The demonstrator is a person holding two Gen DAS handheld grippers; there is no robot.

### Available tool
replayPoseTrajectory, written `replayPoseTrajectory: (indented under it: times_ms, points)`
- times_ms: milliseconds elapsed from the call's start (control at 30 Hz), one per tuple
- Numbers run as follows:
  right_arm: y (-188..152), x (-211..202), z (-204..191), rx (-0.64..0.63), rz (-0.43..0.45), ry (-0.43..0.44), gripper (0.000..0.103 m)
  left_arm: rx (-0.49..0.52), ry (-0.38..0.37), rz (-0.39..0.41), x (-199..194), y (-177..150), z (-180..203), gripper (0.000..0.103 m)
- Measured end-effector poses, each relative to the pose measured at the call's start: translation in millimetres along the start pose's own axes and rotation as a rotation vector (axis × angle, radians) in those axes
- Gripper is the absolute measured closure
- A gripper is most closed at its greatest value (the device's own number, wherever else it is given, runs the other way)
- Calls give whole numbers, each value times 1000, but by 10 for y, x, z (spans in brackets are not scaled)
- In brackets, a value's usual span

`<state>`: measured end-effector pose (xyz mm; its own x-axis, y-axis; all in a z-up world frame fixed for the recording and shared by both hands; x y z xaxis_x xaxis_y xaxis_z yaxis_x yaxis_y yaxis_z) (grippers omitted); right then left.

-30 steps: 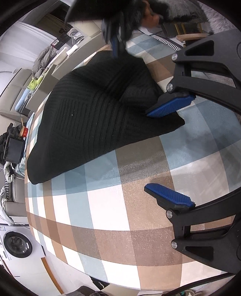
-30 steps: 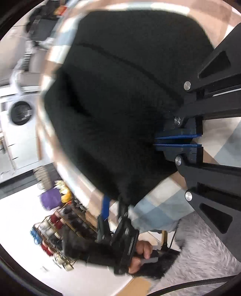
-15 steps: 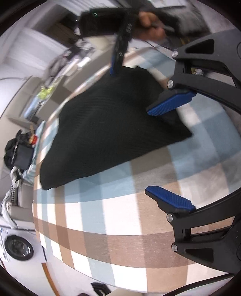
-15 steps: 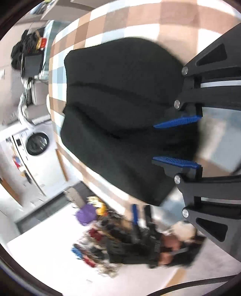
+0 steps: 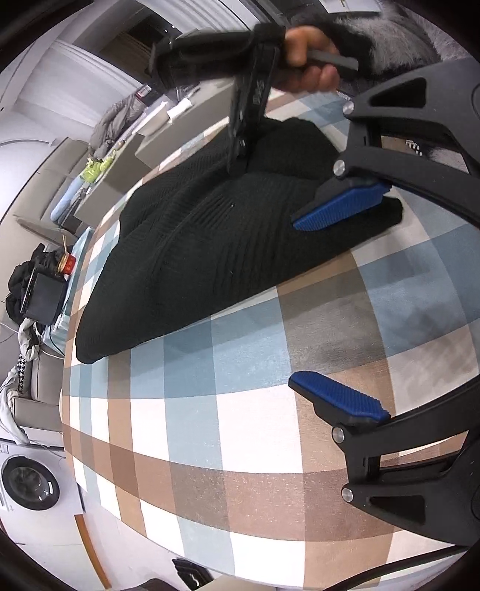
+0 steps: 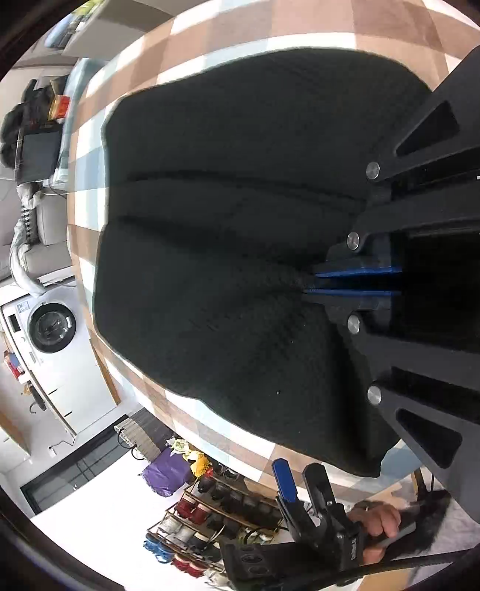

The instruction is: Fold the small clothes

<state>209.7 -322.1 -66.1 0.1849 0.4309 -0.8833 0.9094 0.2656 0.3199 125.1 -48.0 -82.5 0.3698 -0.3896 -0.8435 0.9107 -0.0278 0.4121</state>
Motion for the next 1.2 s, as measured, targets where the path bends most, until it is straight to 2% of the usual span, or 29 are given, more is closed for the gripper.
replayPoseTrajectory:
  times_ms: [33,100,167,233,300,367,400,600,733,800,867,933,967,1033,1133,1200]
  points:
    - [23,-54,-8,-8,9,8,87,-2,-1,2,6,14,1,27]
    - [49,-189,18,7,52,22,74,-9,-19,8,17,48,19,27]
    - [66,-227,83,46,69,47,70,-7,-30,12,43,87,69,27]
    - [52,-200,84,59,53,82,70,21,-46,3,81,99,173,27]
    - [29,-164,3,43,52,123,70,70,-13,6,131,101,259,27]
    - [5,-178,-31,12,57,90,70,92,23,-8,193,75,271,27]
    - [-18,-177,-13,8,49,59,70,87,36,-10,214,73,244,27]
    - [-362,-522,200,29,47,47,70,66,61,-15,245,24,126,27]
    - [-593,-561,82,19,33,122,70,62,58,-18,252,7,122,27]
    - [-653,-469,-33,7,18,137,63,72,65,-19,253,9,122,27]
    - [-653,-352,-99,-8,5,131,62,71,63,-21,252,7,115,27]
    - [-654,-257,-148,-26,-17,140,77,71,63,-19,250,8,111,27]
    - [-621,-215,-162,-39,-23,133,98,69,64,-22,249,6,107,27]
    - [-607,-240,-206,-75,-14,89,98,68,69,-24,251,0,102,26]
    - [-638,-152,-162,-77,-70,62,97,66,72,-29,251,-14,90,26]
    - [-564,-195,-160,-66,-51,79,89,61,53,-12,194,12,100,26]
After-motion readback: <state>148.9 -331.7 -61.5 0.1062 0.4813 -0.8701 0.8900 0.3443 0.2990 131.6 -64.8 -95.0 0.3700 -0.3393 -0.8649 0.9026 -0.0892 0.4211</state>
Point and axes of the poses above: each gripper's, at about its wrist camera, not at the fingertips, and x roughly the way its jaws point, z to its right, y to its top, the point moved 10 cm from there along x, roughly the way its jaws point, and after that the axes turned 9 degrees about -z, right-handed, at the moved point
